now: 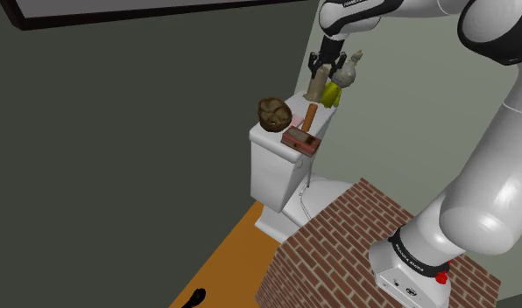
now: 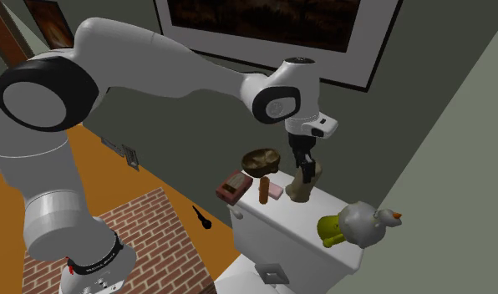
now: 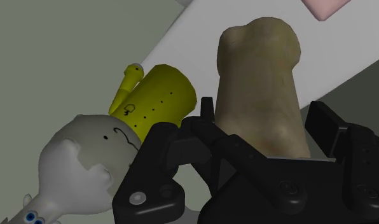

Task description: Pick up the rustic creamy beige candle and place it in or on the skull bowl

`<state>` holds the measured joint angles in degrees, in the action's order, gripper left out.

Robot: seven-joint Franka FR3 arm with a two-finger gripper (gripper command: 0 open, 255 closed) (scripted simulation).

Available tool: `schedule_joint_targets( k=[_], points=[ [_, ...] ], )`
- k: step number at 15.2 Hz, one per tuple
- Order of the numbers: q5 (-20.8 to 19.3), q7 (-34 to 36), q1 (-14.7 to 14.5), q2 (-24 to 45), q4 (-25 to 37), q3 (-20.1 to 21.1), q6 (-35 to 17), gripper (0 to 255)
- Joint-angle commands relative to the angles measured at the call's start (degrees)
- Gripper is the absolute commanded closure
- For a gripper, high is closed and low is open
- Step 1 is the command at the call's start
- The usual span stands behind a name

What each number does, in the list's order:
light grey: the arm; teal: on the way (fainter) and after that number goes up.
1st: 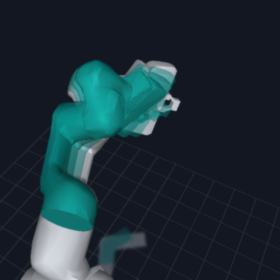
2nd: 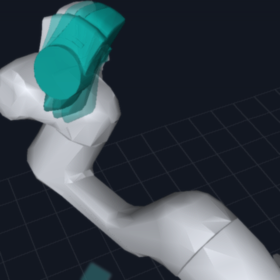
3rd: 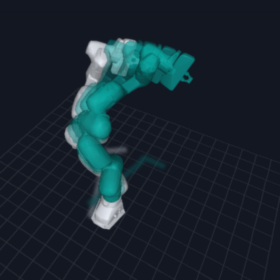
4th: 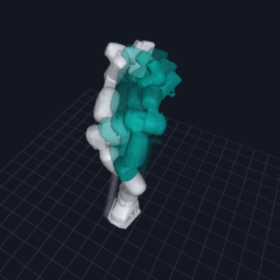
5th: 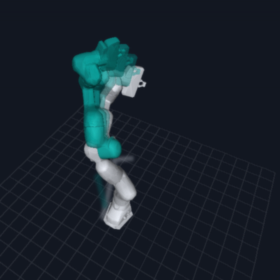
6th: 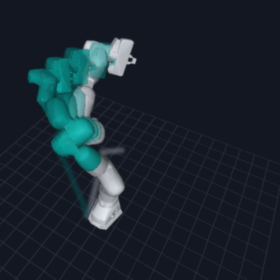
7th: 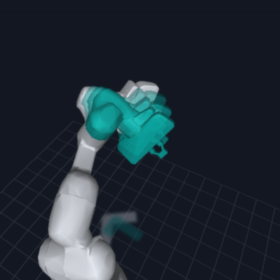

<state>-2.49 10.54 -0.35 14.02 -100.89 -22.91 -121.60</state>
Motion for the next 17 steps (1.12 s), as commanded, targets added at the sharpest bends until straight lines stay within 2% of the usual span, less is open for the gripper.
schedule_joint_targets(
  k=[1, 15, 17],
  points=[
    [-0.1, -0.1, 0.0, -0.2, 1.5, 0.0, 1.6, 255],
    [-0.3, -0.8, 0.0, -1.5, 10.5, -0.2, 11.8, 255],
    [-1.5, 2.0, -1.9, -3.3, 8.9, 0.6, 12.3, 255]
  ],
)
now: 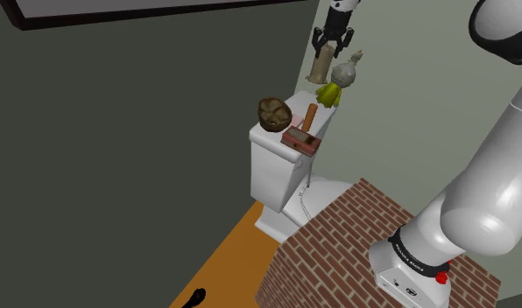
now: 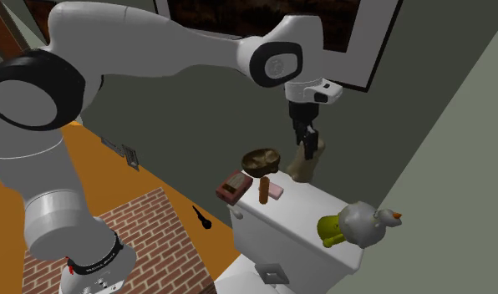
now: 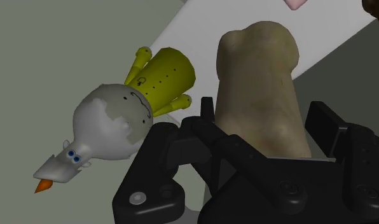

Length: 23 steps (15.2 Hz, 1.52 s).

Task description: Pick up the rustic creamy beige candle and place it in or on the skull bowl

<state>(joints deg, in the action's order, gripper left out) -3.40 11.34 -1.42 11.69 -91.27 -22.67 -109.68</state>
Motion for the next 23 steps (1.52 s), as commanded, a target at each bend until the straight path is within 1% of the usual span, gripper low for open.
schedule_joint_targets(
  k=[1, 8, 15, 16, 23],
  points=[
    [-1.2, 2.6, -1.8, -1.8, -1.3, 0.7, 0.6, 255],
    [-4.1, 12.2, -7.6, -5.8, -3.6, 4.4, 3.4, 255],
    [-5.5, 21.3, -12.7, -6.9, -2.3, 8.5, 7.2, 255],
    [-5.6, 22.0, -13.1, -6.8, -2.0, 8.8, 7.5, 255],
    [-5.9, 22.8, -13.1, -7.0, -7.6, 8.8, 2.2, 255]
  ],
)
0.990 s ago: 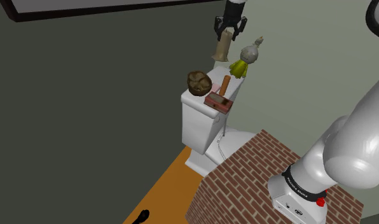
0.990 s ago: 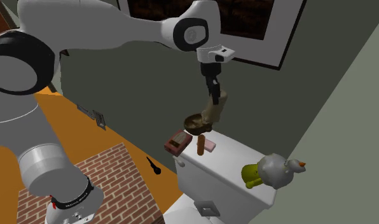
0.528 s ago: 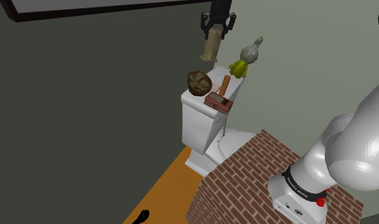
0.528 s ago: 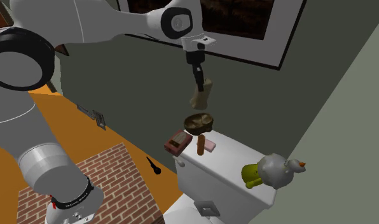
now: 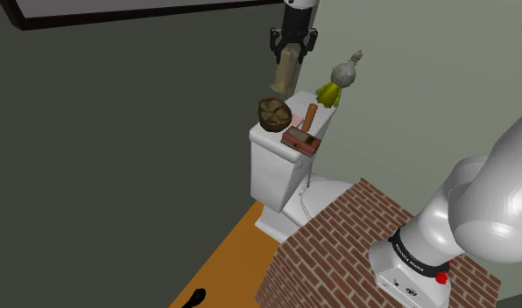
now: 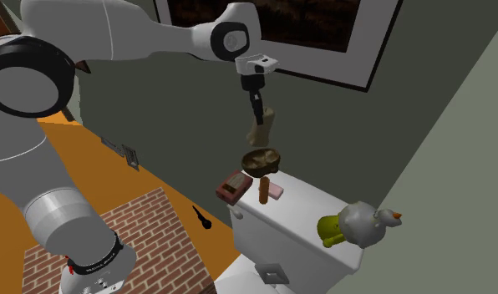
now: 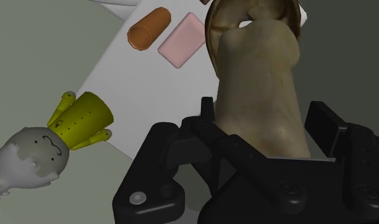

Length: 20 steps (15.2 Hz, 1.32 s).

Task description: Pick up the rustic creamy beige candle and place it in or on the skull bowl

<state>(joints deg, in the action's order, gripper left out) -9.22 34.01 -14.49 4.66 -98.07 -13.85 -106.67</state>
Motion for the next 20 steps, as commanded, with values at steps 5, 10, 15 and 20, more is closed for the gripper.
schedule_joint_targets(
  k=[5, 10, 15, 20],
  points=[
    [-0.2, 0.7, 0.0, 0.3, -4.3, 0.0, -4.6, 255],
    [-0.3, 1.2, 0.1, 0.9, -7.4, -0.1, -8.3, 255],
    [-0.3, 1.5, 0.2, 1.4, -9.3, -0.1, -10.7, 255],
    [-0.3, 1.5, 0.2, 1.4, -9.3, -0.1, -10.7, 255]
  ],
)
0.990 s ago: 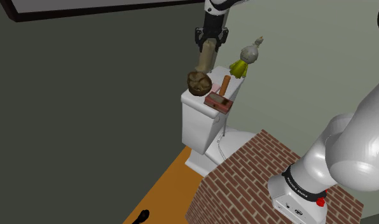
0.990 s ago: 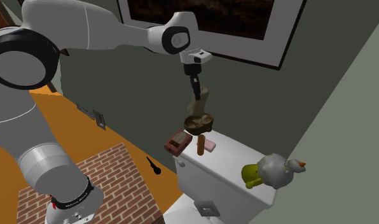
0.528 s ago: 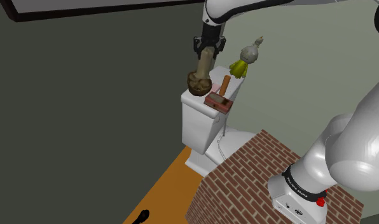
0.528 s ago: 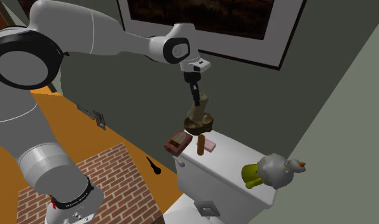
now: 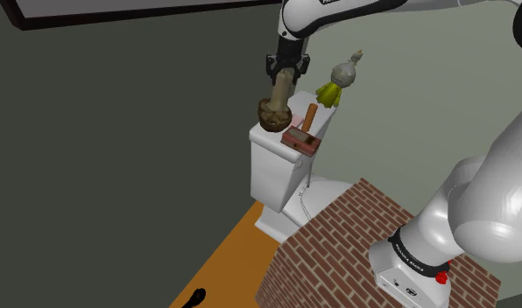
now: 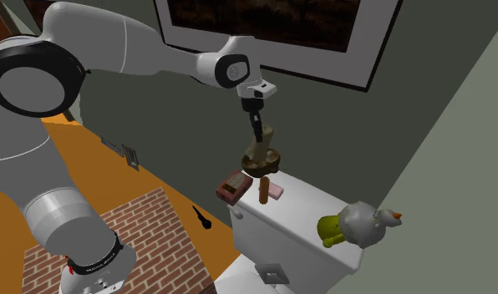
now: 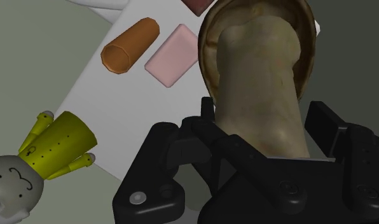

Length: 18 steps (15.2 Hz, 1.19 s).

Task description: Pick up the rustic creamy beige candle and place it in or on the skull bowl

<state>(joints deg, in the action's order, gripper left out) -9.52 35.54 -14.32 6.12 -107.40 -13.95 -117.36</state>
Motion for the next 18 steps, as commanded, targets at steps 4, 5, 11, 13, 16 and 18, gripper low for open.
schedule_joint_targets(
  k=[4, 5, 11, 13, 16, 18],
  points=[
    [0.0, 0.0, 0.0, 0.0, 0.0, 0.0, 0.0, 0],
    [0.0, 0.0, 0.0, 0.0, 0.0, 0.0, 0.0, 0],
    [-0.1, 0.1, -0.7, -1.9, 4.9, 0.5, 6.8, 0],
    [-0.1, 0.1, -0.7, -1.9, 4.9, 0.5, 6.8, 0],
    [-0.1, 0.1, -0.7, -1.9, 4.9, 0.5, 6.8, 0],
    [-0.1, 0.1, -0.7, -1.9, 4.9, 0.5, 6.8, 0]
  ],
)
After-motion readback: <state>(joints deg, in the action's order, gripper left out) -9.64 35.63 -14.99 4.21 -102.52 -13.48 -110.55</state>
